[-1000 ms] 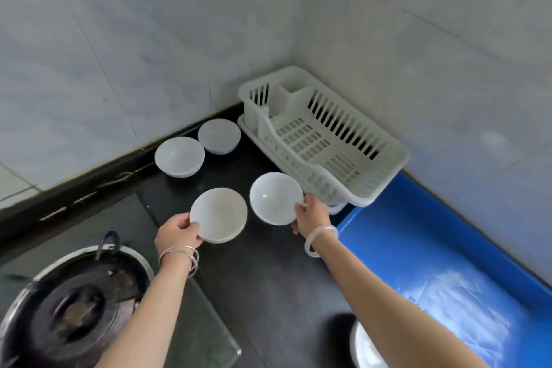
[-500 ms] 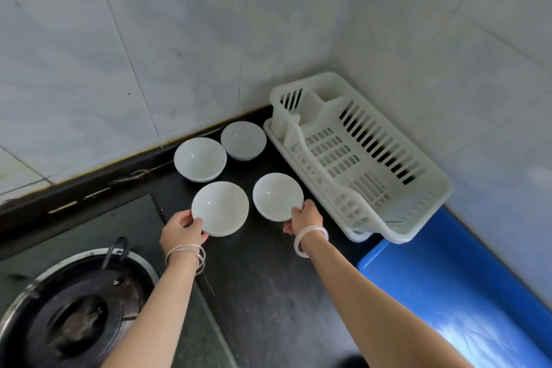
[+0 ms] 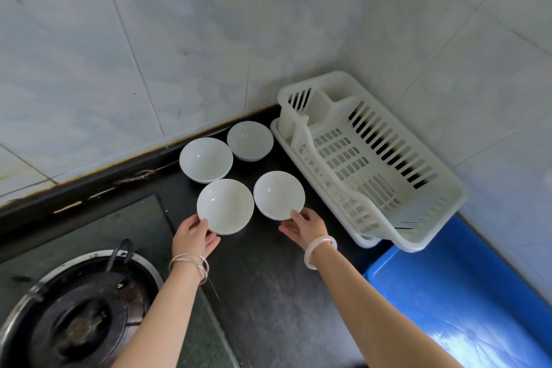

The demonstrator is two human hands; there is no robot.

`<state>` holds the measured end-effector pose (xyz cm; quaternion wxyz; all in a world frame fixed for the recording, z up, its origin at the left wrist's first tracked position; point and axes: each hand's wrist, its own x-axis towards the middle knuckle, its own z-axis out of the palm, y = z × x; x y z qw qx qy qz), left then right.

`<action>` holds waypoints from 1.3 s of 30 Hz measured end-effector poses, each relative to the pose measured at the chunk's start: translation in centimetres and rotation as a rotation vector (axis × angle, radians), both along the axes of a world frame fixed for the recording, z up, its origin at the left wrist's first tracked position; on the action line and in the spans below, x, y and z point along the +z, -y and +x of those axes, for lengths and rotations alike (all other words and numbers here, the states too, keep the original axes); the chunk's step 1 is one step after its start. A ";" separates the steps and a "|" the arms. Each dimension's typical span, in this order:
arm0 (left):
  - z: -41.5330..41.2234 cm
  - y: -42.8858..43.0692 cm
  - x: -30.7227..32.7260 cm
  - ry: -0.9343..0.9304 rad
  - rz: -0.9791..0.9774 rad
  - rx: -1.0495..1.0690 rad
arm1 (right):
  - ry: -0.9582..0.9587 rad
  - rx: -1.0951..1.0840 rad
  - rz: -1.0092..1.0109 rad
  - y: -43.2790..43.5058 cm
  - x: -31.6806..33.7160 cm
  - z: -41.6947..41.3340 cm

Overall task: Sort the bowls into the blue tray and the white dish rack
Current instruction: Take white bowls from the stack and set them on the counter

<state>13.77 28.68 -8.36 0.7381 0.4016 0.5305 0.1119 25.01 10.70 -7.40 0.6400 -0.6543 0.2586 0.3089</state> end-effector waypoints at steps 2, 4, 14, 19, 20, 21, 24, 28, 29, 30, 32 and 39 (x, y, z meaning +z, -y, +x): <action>-0.1 0.1 -0.1 0.000 -0.049 0.014 | -0.005 -0.057 0.080 0.1 -0.1 -0.3; 0.0 0.3 -0.3 0.005 -0.054 0.038 | -0.022 -0.108 0.125 -0.2 -0.1 -0.3; 0.6 0.6 -0.4 0.006 -0.086 0.067 | -0.014 -0.099 0.095 -3.1 0.3 2.0; 0.7 0.7 -0.3 -0.011 -0.073 0.048 | -0.003 -0.054 0.035 -3.4 0.6 2.3; 0.7 0.6 -0.3 -0.017 -0.069 0.039 | 0.000 -0.042 0.027 -3.3 0.7 2.3; 0.7 0.6 -0.3 -0.022 -0.066 0.032 | 0.003 -0.029 0.019 -3.3 0.7 2.2; 0.7 0.8 -0.1 -0.025 -0.059 0.042 | 0.000 0.028 0.001 -3.3 1.1 2.1; 0.5 1.3 0.0 -0.015 0.012 0.034 | -0.024 0.127 -0.006 -3.1 1.8 1.9; 0.5 1.6 -0.1 -0.002 0.038 0.031 | -0.022 0.158 -0.014 -2.9 1.9 1.8; 0.4 1.8 -0.1 0.003 0.078 0.020 | -0.017 0.189 -0.022 -2.6 2.0 1.7; 0.3 2.3 0.0 -0.013 0.197 -0.027 | -0.004 0.239 -0.033 -2.0 2.4 1.5; -2.2 4.9 0.9 -0.159 0.470 -0.372 | 0.301 0.424 -0.238 5.0 5.4 -1.6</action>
